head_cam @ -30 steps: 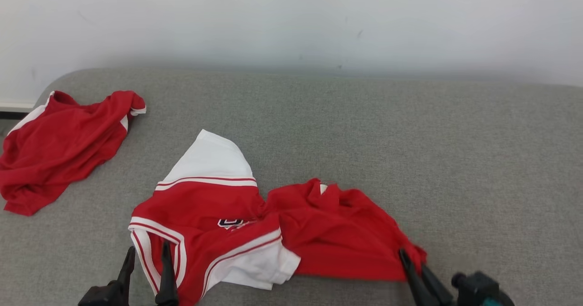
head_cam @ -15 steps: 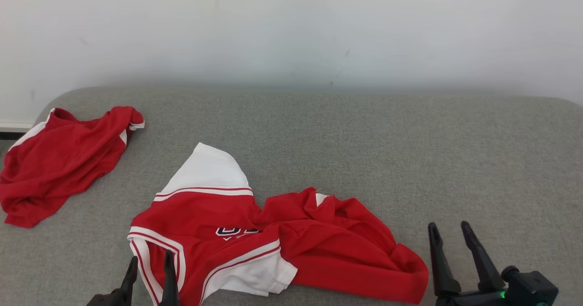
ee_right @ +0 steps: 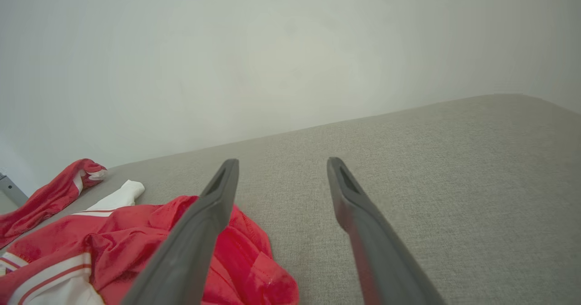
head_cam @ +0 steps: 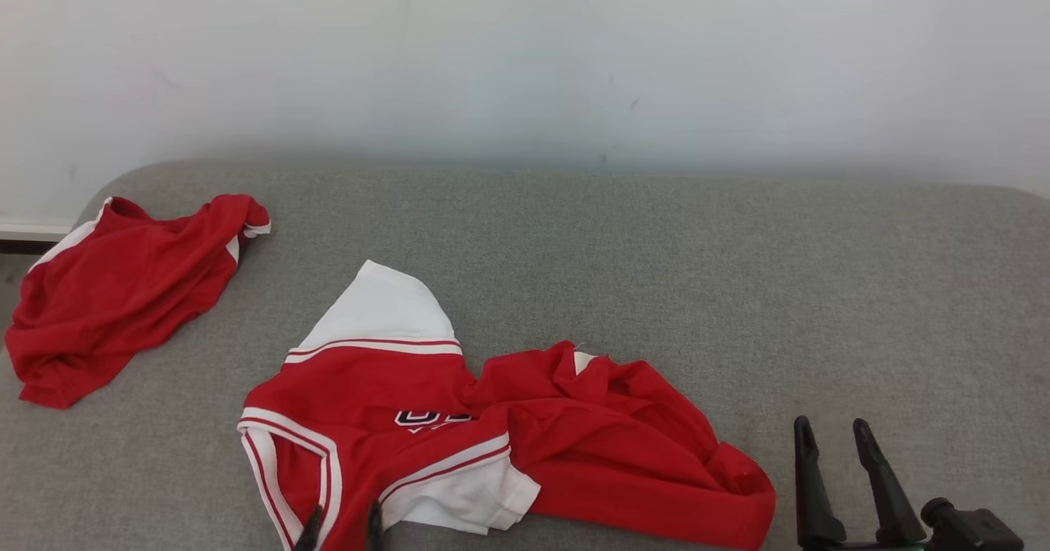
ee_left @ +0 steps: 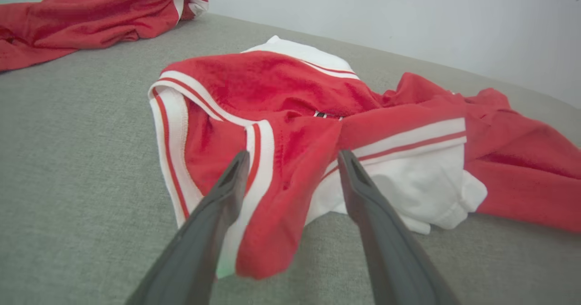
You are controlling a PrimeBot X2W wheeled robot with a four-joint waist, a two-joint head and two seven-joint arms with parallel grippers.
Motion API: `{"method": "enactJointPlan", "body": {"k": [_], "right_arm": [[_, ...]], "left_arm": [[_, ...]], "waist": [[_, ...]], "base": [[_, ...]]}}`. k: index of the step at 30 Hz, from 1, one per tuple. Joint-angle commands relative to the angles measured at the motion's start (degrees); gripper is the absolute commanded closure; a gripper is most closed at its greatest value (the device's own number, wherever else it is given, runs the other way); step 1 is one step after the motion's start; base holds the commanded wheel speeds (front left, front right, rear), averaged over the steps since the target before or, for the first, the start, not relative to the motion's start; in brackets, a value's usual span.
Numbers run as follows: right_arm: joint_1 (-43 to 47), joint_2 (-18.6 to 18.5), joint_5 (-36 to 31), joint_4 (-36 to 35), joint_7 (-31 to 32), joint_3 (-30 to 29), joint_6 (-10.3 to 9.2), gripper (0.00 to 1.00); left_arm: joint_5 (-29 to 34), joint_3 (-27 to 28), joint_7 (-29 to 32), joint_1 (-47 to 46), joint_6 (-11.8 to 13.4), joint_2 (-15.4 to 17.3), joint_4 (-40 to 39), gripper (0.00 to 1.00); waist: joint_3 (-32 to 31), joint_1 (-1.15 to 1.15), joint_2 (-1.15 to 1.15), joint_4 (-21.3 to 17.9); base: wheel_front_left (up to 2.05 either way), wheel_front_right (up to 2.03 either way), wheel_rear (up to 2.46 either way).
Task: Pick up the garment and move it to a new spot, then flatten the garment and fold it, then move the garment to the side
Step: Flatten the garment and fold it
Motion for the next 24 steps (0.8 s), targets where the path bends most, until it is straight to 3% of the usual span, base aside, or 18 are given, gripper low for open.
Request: {"method": "enactJointPlan", "body": {"k": [1, 8, 14, 17, 18, 19, 24], "right_arm": [[-0.37, 0.12, 0.53, 0.31, -0.07, 0.43, 0.2, 0.0], [-1.2, 0.12, 1.1, 0.7, -0.06, 0.57, 0.21, 0.0], [-2.1, 0.13, 0.54, 0.91, -0.07, 0.16, 0.21, 0.0], [-2.45, 0.11, 0.44, 1.2, -0.07, 0.35, 0.21, 0.0], [-2.49, 0.11, 0.48, 1.29, -0.07, 0.47, 0.21, 0.0], [-2.66, 0.12, 0.58, 1.38, -0.07, 0.6, 0.21, 0.0], [-3.36, 0.11, 1.35, 1.36, -0.07, 0.78, 0.21, 0.0]], "left_arm": [[-0.44, -1.08, -0.12, -0.29, -0.15, 0.03, 0.98, 0.0], [0.23, -3.21, -0.12, -1.76, 1.2, 0.06, 4.34, 0.0], [0.79, -0.46, -0.12, -3.27, 2.27, 0.81, 5.72, 0.0], [-0.19, 0.88, -0.12, -4.52, 1.59, 1.13, 7.93, 0.0], [-0.4, 1.25, -0.13, -5.26, 1.29, 1.37, 8.35, 0.59], [-0.31, 1.65, -0.12, -6.57, 0.87, 1.8, 7.98, 1.0], [1.73, 1.59, -0.12, -11.9, -0.17, 3.28, 5.9, 1.0]], "waist": [[0.47, 0.01, 0.0, -0.43], [1.64, 0.01, 0.0, -1.42], [2.41, 0.01, 0.0, -2.08], [2.74, 0.01, 0.0, -2.59], [2.89, 0.01, 0.0, -2.82], [3.07, 0.01, 0.0, -3.0], [3.76, 0.01, 0.0, -3.89]], "base": [[0.0, 0.0, 0.0], [0.0, 0.0, 0.0], [0.0, 0.0, 0.0], [0.0, 0.0, 0.0], [0.0, 0.0, 0.0], [0.0, 0.0, 0.0], [0.0, 0.0, 0.0]]}}
